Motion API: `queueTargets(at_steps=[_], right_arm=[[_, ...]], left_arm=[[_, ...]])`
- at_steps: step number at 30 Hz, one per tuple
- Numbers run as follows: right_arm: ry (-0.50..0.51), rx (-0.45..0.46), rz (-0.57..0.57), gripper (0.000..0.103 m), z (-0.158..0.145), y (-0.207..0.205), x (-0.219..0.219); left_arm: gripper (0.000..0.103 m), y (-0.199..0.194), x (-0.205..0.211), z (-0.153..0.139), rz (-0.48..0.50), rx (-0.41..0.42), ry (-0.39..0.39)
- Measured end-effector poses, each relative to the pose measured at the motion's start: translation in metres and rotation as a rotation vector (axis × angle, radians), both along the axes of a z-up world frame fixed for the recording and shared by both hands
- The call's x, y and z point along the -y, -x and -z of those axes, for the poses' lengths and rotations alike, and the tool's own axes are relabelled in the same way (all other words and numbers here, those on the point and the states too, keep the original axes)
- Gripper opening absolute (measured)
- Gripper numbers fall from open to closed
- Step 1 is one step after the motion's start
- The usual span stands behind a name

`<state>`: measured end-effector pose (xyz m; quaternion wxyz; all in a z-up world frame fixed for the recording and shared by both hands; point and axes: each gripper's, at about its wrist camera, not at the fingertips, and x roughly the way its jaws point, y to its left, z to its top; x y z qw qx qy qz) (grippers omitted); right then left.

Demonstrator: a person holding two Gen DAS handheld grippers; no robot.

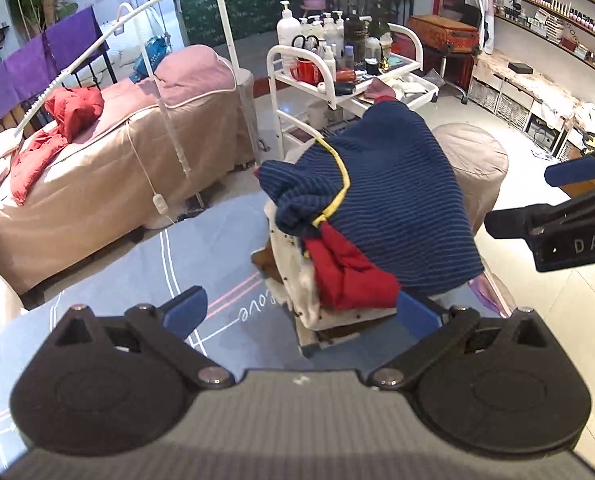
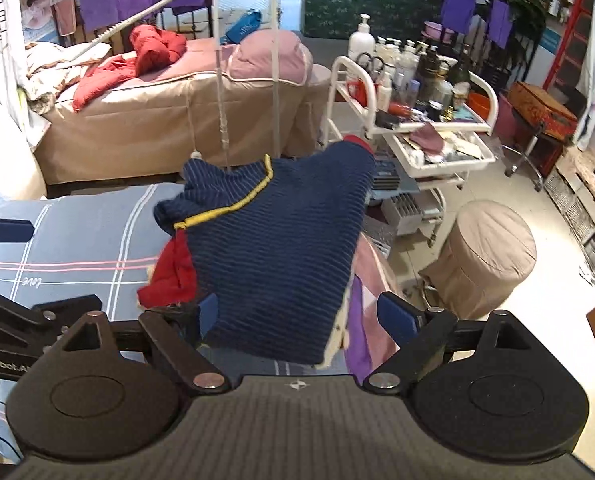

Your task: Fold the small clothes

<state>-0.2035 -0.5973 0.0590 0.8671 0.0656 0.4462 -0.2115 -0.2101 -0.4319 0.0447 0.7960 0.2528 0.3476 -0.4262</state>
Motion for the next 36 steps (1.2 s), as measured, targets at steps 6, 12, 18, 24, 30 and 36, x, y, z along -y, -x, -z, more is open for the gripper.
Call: queueTargets(at_steps=[6, 12, 18, 24, 30, 36], right_arm=[[-0.004, -0.012, 0.013, 0.103, 0.001, 0.007, -0.001], [-0.010, -0.015, 0.017, 0.103, 0.001, 0.008, -0.002], [-0.015, -0.024, 0.009, 0.103, 0.004, 0.008, -0.005], [-0.017, -0.036, 0.009, 0.103, 0.007, 0.008, -0.004], [-0.024, -0.040, 0.015, 0.103, 0.009, 0.009, -0.001], [-0.027, -0.038, 0.017, 0.103, 0.010, 0.011, 0.001]], left_arm=[[0.103, 0.010, 0.002, -0.006, 0.020, 0.005, -0.003], [0.103, 0.010, 0.001, -0.007, 0.013, 0.023, -0.011], [0.103, 0.009, 0.000, -0.008, 0.008, 0.022, -0.014], [0.103, 0.010, -0.001, -0.007, 0.013, 0.050, -0.005], [0.098, 0.015, -0.005, -0.008, 0.005, 0.079, 0.027], [0.103, 0.010, -0.002, -0.010, -0.021, 0.048, 0.010]])
